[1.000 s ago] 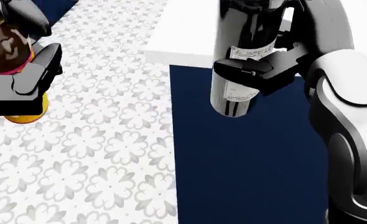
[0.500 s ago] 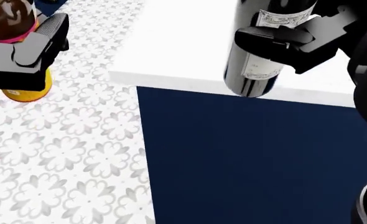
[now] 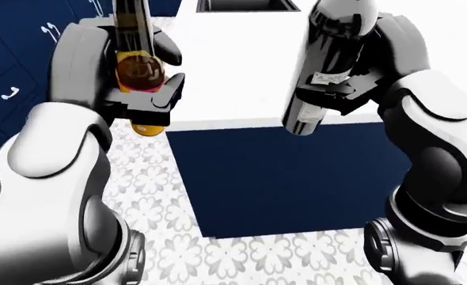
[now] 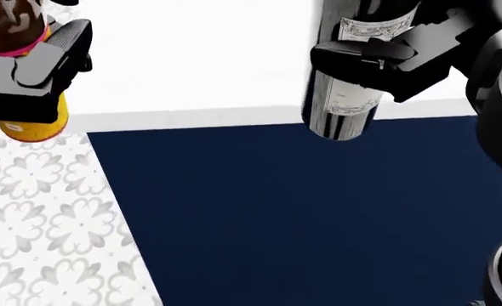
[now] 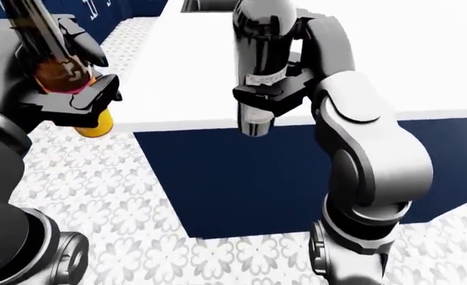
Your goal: Move the drinks to the dining counter.
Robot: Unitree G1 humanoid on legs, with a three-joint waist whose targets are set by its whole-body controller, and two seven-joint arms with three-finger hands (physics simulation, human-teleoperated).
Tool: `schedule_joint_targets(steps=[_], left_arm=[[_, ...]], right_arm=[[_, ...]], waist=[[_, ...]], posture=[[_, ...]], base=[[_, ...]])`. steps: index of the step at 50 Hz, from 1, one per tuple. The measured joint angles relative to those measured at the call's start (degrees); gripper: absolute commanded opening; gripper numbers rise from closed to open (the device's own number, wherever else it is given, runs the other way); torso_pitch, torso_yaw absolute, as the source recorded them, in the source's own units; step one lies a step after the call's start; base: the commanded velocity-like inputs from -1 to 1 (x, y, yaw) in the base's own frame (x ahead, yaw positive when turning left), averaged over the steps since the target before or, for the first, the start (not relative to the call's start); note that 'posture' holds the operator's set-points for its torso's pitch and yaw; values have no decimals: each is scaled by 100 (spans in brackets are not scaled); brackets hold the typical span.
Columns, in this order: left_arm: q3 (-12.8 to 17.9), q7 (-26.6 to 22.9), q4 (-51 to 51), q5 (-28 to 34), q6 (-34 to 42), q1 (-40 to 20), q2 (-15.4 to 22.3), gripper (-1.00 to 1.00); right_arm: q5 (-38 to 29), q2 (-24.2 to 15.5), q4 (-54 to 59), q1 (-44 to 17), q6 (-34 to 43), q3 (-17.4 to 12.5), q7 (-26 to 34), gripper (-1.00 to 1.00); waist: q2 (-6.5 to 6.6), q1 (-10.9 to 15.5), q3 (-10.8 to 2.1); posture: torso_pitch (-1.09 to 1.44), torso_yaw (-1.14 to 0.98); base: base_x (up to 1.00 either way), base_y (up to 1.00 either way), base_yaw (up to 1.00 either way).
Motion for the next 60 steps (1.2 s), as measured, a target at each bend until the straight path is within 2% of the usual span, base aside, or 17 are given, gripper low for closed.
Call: schedule_joint_targets(steps=[6,10,12,13,15,18,21,24,26,33,41,45,48,51,56,58,60], left_arm=[[58,26,92,25,23,123,0,-100],[89,44,-33,54,-30,36,30,-100],[76,42,-71,48,-97,-40,39,-100],[65,38,-85,38,-140,-72,30,-100],[-11,10,-96,-8,-172,-24,-21,-100],[-131,-61,-47,-124,-109,-12,-45,-100],[-98,-78,-61,-148,-51,-17,-17,-100],[-18,-42,-156,-89,-66,-97,23,-100],[4,-26,-134,-70,-103,-104,27,-100],[43,6,67,-41,22,64,46,-100],[-38,15,-20,-32,17,-42,49,-100],[-32,12,-20,-17,93,-54,81,-100],[12,33,-160,33,8,-102,78,-100],[-23,26,-215,27,-164,-243,64,-100],[-182,-93,-87,-118,-5,-56,11,-100],[-169,-98,-25,-127,99,-51,22,-100],[-124,-83,-71,-98,163,-44,51,-100]], right_arm=[[57,103,97,49,14,188,121,-100],[60,100,-69,4,-70,115,173,-100],[21,86,-127,-44,-134,47,162,-100],[-6,68,-143,-68,-177,6,151,-100],[-79,46,-156,-20,-224,-87,115,-100],[-227,39,-55,28,-161,-169,24,-100],[-289,51,-18,12,-144,-136,-6,-100],[-266,61,-83,-44,-221,-92,35,-100],[-253,64,-65,-72,-251,-60,61,-100],[-172,174,103,34,-69,163,177,-100],[-225,135,13,6,-135,38,192,-100],[-220,130,2,5,-82,75,215,-100],[-180,132,-162,-34,-178,78,265,-100],[-205,94,-251,-138,-342,-33,252,-100],[-372,93,-52,19,-299,-129,150,-100],[-397,110,68,53,-182,-82,131,-100],[-380,149,89,112,-104,-33,139,-100]], waist=[[-98,141,-115],[-54,166,-175],[-125,155,-194],[-169,142,-193],[-83,34,-117],[-239,-39,-85],[-134,-31,-77],[-43,-81,65],[148,-101,39],[-124,9,70],[-150,79,15],[-79,173,87],[-30,155,-32],[-208,78,-110],[-57,4,124],[55,-17,135],[41,-19,146]], posture=[[0,0],[0,0],[0,0],[0,0],[0,0],[0,0],[0,0],[0,0],[0,0],[0,0],[0,0],[0,0],[0,0],[0,0],[0,0],[0,0],[0,0]], base=[[7,0,0],[17,0,0],[18,0,0],[17,0,0],[17,0,0],[17,0,0],[12,0,0],[0,0,0],[0,0,0],[0,0,0],[6,0,0],[44,0,0],[21,0,0],[1,0,0],[0,0,0],[0,0,0],[0,0,0]])
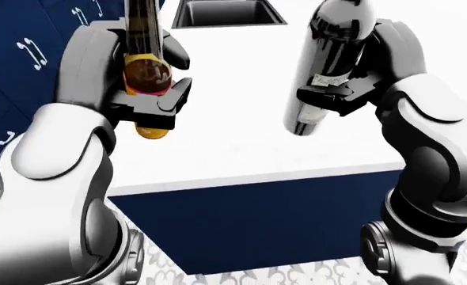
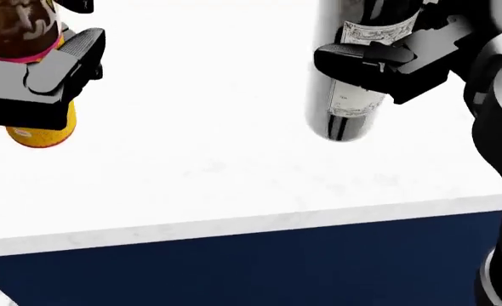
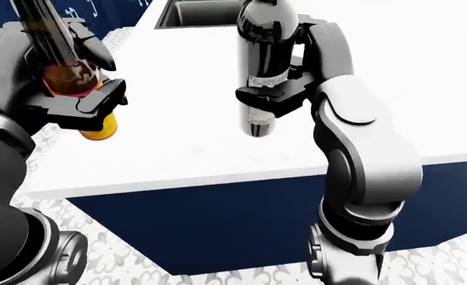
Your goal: Move the drinks to the dining counter.
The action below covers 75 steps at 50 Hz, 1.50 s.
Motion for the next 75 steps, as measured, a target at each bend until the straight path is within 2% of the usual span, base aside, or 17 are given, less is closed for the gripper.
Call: schedule_joint_targets(steps=[5,11,21,26,38,47,64,75], left_arm=[[65,52,-61,82,-25,-60,15,-100],[-70,129,39,127,-223,8,-111,-100],[-439,200,301,359,-589,223,-429,-100],[-520,179,549,543,-880,364,-667,-100],[-462,107,1011,810,-1265,466,-1068,-100],[-225,235,1540,806,-1783,700,-1218,-100],[-99,571,2035,357,-2294,985,-1224,-100],[90,916,2600,10,-2750,1103,-1237,-100]], right_arm=[[89,16,18,-50,10,96,57,-100],[86,69,-108,-151,-187,117,39,-100],[21,116,-55,-129,-139,175,65,-100],[4,117,-67,-148,-112,157,78,-100],[-2,90,-128,-231,-45,119,89,-100],[11,100,-130,-231,-61,128,82,-100],[3,124,-107,-179,-99,137,64,-100],[7,137,-109,-172,-111,138,48,-100]], waist=[[-96,16,-92],[-156,49,-175],[-193,77,-151],[-193,85,-150],[-203,93,-164],[-192,79,-180],[-150,57,-223],[-138,53,-252]], posture=[[0,0],[0,0],[0,0],[0,0],[0,0],[0,0],[0,0],[0,0]], base=[[0,0,0],[0,0,0],[0,0,0],[0,0,0],[0,0,0],[0,0,0],[0,0,0],[0,0,0]])
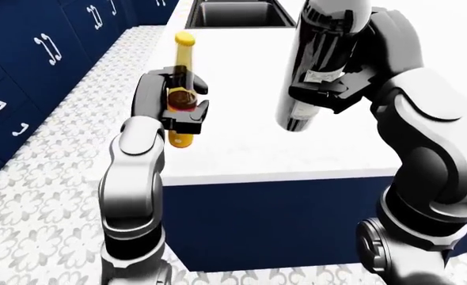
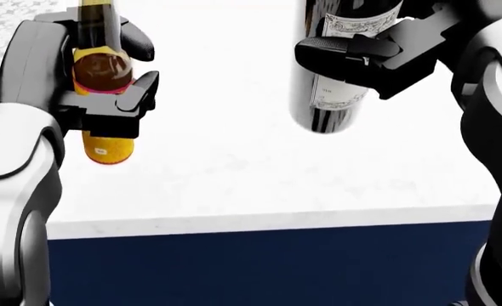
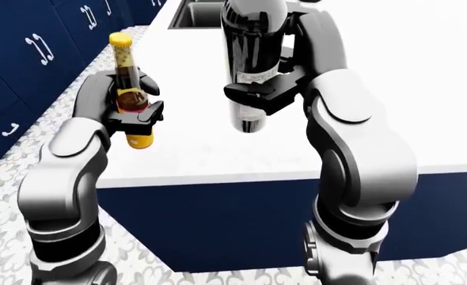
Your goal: Move the drinks to the dining counter.
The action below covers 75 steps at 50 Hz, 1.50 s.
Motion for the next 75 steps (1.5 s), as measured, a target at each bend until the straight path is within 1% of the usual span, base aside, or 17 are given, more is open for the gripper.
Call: schedule_joint_targets(steps=[13,26,28,32,36,39,43,44,53,55,58,61,63,64,65,66,75], left_arm=[[12,297,309,-346,-423,147,77,-99],[-17,438,618,-476,-798,369,84,-77],[-9,447,669,-487,-865,396,83,-69],[3,458,696,-500,-903,408,91,-62],[1,466,691,-508,-912,411,87,-44],[0,473,702,-525,-933,410,80,-36],[4,471,567,-544,-895,378,89,-14],[7,471,532,-549,-908,359,93,-4],[49,446,336,-585,-807,270,148,6],[56,441,303,-593,-759,251,158,29],[55,440,276,-602,-755,261,166,30],[52,432,243,-606,-744,294,176,36],[53,421,233,-610,-733,307,184,53],[60,414,220,-614,-722,310,187,56],[68,406,202,-621,-708,314,190,76],[76,398,180,-629,-697,317,197,100],[193,415,217,-680,-723,338,279,100]], right_arm=[[6,11,-7,34,2,-2,-15,-100],[-12,40,-2,112,-56,3,-27,-100],[-14,44,-1,125,-67,11,-28,-100],[-20,66,1,167,-107,19,-32,-100],[-18,55,8,146,-78,23,-23,-100],[-13,45,-11,140,-68,2,-17,-100],[-14,43,-27,132,-67,-6,-22,-100],[-13,45,-24,134,-67,-6,-23,-100],[-9,51,-16,132,-98,2,-23,-100],[-13,60,7,131,-120,7,-28,-100],[-19,79,25,141,-133,20,-39,-100],[-23,102,25,154,-137,32,-49,-100],[-26,118,48,145,-145,49,-56,-100],[-29,124,62,140,-154,61,-59,-100],[-33,127,73,137,-161,74,-60,-100],[-37,130,76,129,-154,85,-60,-100],[-68,158,81,120,-169,92,-49,-100]], waist=[[17,2,-30],[22,-2,-32],[23,-3,-33],[23,-5,-32],[27,-5,-26],[24,-4,-28],[25,-9,-33],[27,-9,-39],[53,-13,-57],[54,-15,-55],[58,-15,-57],[60,-15,-55],[61,-16,-53],[62,-17,-53],[62,-17,-52],[62,-17,-50],[60,-9,-62]], posture=[[0,0],[0,0],[0,0],[0,0],[0,0],[0,0],[0,0],[0,0],[0,0],[0,0],[0,0],[0,0],[0,0],[0,0],[0,0],[0,0],[0,0]], base=[[0,0,0],[0,0,0],[0,0,0],[0,0,0],[0,0,0],[0,0,0],[0,0,0],[0,0,0],[0,0,0],[0,0,0],[0,0,0],[0,0,0],[0,0,0],[0,0,0],[0,0,0],[0,0,0],[0,0,0]])
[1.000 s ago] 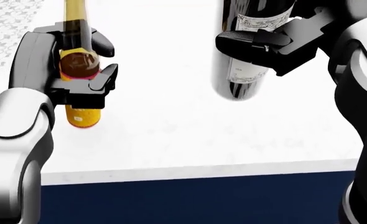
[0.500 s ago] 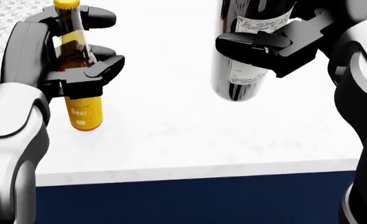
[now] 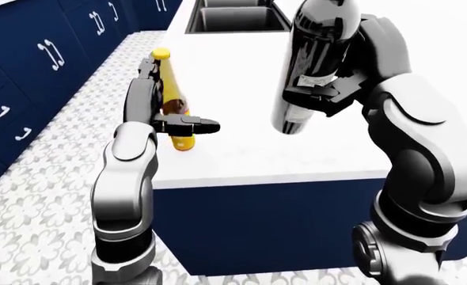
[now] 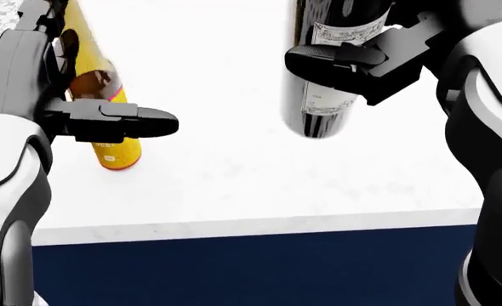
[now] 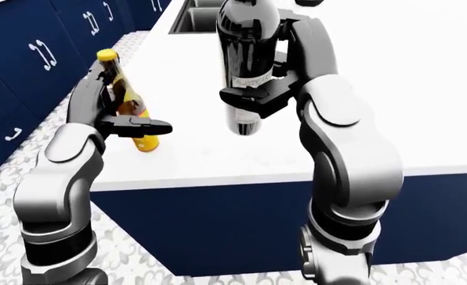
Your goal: Move the drinks to the dining counter.
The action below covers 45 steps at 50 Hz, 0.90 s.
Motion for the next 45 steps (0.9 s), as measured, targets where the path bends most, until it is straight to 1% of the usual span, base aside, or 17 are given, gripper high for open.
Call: schedule_joint_targets(steps=[10,21,29,35,41,45], left_arm=[[-13,18,-26,-58,61,-86,43,100],[107,-15,-264,-153,143,32,165,100],[242,-59,-531,-250,220,229,292,100],[395,-113,-1059,-343,333,615,366,100],[666,-164,-1625,-495,510,946,458,100],[799,-175,-2100,-620,487,1392,417,100]], right_arm=[[-25,30,2,39,-24,24,26,-100],[-97,117,60,-14,-49,84,-3,-100],[-173,268,208,-64,-158,191,-37,-100],[-271,413,355,-88,-301,309,-48,-100],[-434,652,610,-109,-476,453,-62,-100],[-562,888,829,-150,-637,590,-99,-100]], waist=[[1,-1,-6],[25,-13,-7],[40,-21,-1],[55,-36,-5],[73,-46,3],[102,-49,-7]], posture=[[0,0],[0,0],[0,0],[0,0],[0,0],[0,0]], base=[[0,0,0],[0,0,0],[0,0,0],[0,0,0],[0,0,0],[0,0,0]])
